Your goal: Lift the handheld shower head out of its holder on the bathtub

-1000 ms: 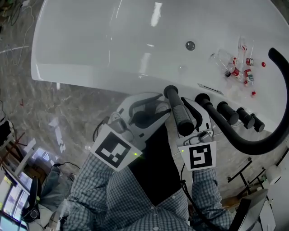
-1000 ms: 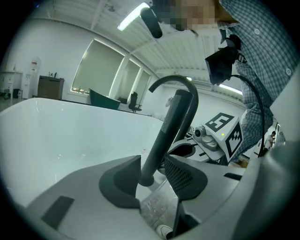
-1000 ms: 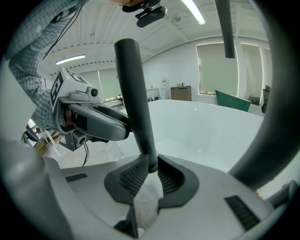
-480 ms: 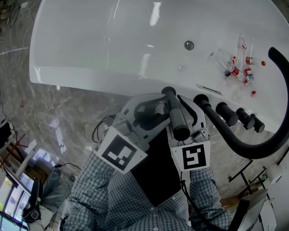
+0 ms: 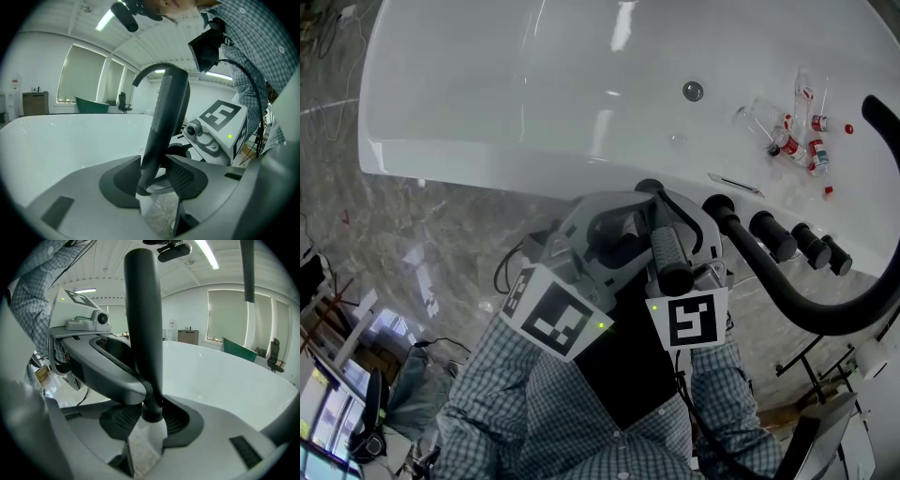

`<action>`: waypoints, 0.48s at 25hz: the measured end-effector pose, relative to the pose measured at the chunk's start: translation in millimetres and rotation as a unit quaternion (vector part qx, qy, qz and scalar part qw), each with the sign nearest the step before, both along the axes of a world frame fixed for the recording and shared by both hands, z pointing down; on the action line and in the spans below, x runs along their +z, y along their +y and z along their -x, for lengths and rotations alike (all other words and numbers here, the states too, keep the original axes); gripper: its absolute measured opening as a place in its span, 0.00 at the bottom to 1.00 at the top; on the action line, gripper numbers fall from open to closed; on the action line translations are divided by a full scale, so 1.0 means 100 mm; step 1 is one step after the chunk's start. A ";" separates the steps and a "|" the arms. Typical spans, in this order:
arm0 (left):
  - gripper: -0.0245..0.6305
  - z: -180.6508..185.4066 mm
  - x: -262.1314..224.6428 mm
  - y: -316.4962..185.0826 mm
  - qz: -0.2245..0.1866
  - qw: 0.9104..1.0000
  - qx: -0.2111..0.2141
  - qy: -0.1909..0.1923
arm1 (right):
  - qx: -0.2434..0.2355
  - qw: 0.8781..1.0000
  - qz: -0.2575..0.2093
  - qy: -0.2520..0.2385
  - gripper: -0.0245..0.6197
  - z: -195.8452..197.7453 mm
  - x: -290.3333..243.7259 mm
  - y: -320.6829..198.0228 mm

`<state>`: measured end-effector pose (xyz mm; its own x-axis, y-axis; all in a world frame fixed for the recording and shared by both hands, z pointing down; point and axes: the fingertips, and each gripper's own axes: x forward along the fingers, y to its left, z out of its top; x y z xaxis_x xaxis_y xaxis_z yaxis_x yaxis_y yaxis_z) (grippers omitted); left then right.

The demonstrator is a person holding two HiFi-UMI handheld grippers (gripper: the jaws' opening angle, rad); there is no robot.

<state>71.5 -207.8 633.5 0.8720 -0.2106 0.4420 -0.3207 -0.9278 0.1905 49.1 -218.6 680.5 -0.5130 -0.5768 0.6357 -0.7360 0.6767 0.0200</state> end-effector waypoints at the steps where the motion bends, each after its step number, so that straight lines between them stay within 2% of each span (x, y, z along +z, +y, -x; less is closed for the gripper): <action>1: 0.26 0.00 0.00 -0.01 -0.003 1.000 0.000 -0.001 | 0.001 1.000 -0.001 0.001 0.25 0.00 0.00 0.00; 12: 0.26 -0.01 0.00 -0.06 -0.009 1.000 -0.009 -0.001 | 0.038 0.998 -0.007 -0.043 0.24 0.00 -0.05 -0.07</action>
